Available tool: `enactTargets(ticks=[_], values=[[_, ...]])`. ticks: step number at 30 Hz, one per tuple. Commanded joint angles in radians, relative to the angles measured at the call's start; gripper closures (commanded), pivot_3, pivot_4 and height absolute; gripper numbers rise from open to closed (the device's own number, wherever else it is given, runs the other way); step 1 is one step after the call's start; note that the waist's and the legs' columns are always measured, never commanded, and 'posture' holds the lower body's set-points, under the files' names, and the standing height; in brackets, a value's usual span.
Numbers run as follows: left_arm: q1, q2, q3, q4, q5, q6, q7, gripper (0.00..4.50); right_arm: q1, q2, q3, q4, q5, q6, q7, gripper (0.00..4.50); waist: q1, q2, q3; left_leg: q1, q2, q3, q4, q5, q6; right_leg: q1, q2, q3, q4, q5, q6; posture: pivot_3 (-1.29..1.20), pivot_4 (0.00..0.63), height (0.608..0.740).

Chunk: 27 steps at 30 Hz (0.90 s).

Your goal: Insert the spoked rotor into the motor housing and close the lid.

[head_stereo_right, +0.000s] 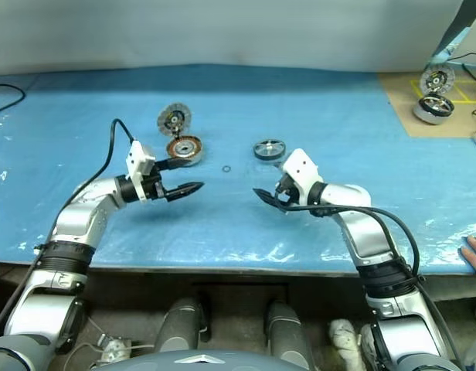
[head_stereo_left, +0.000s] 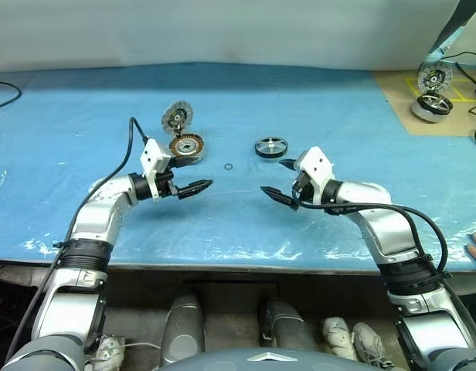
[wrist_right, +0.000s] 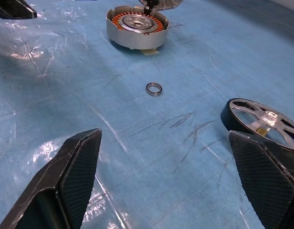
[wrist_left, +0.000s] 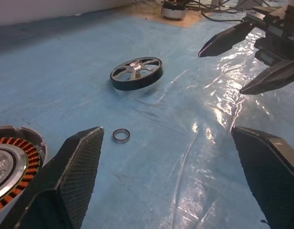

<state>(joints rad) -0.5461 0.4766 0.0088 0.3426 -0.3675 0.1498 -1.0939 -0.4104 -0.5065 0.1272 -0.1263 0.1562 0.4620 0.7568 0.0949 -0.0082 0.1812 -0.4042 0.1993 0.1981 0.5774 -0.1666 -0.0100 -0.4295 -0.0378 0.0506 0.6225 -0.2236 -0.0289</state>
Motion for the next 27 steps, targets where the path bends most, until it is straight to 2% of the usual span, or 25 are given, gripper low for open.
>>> enactTargets(ticks=[1,9,13,18,24,27], values=[[-0.071,0.030,0.015,0.046,0.023,-0.038,-0.016,0.01,-0.011,0.007,-0.002,-0.006,-0.003,-0.028,-0.010,0.00,0.000,0.000,0.000,0.000,0.000,0.000,0.000,0.000,0.000,0.000,0.000,0.000,0.000,0.000,0.000,0.00,0.150,0.740],[-0.292,0.070,-0.063,0.316,0.186,-0.150,-0.045,0.01,0.002,0.015,0.006,-0.009,-0.016,-0.036,-0.032,0.00,0.001,0.000,0.000,0.000,-0.001,0.000,0.000,0.001,0.001,0.000,-0.001,-0.001,0.000,0.000,0.000,0.00,0.150,0.740],[-0.413,0.082,-0.149,0.504,0.331,-0.282,-0.045,0.01,0.018,0.014,0.004,-0.016,-0.025,-0.038,-0.049,0.00,0.003,0.000,0.000,-0.001,-0.001,-0.001,0.000,0.001,0.001,0.000,-0.001,-0.001,0.000,0.000,0.001,0.00,0.150,0.740],[-0.521,0.078,-0.208,0.685,0.430,-0.356,-0.075,0.01,0.033,0.017,0.004,-0.032,-0.033,-0.037,-0.074,0.00,0.001,0.000,0.000,-0.001,-0.001,-0.002,0.000,0.001,0.001,0.001,-0.001,-0.002,0.000,0.000,0.001,0.00,0.150,0.740],[-0.599,0.052,-0.124,0.754,0.350,-0.357,-0.193,0.01,0.084,0.022,-0.014,-0.077,-0.031,-0.027,-0.118,0.00,0.008,0.000,0.000,-0.001,-0.002,-0.004,0.000,0.001,0.001,0.003,-0.003,-0.005,0.000,0.000,0.001,0.00,0.150,0.740],[-0.609,0.058,-0.111,0.766,0.358,-0.362,-0.194,0.01,0.112,0.022,-0.010,-0.097,-0.031,-0.025,-0.132,0.00,0.008,0.000,0.000,-0.001,-0.003,-0.005,0.000,0.001,0.001,0.003,-0.004,-0.006,0.000,0.000,0.001,0.00,0.150,0.740]])
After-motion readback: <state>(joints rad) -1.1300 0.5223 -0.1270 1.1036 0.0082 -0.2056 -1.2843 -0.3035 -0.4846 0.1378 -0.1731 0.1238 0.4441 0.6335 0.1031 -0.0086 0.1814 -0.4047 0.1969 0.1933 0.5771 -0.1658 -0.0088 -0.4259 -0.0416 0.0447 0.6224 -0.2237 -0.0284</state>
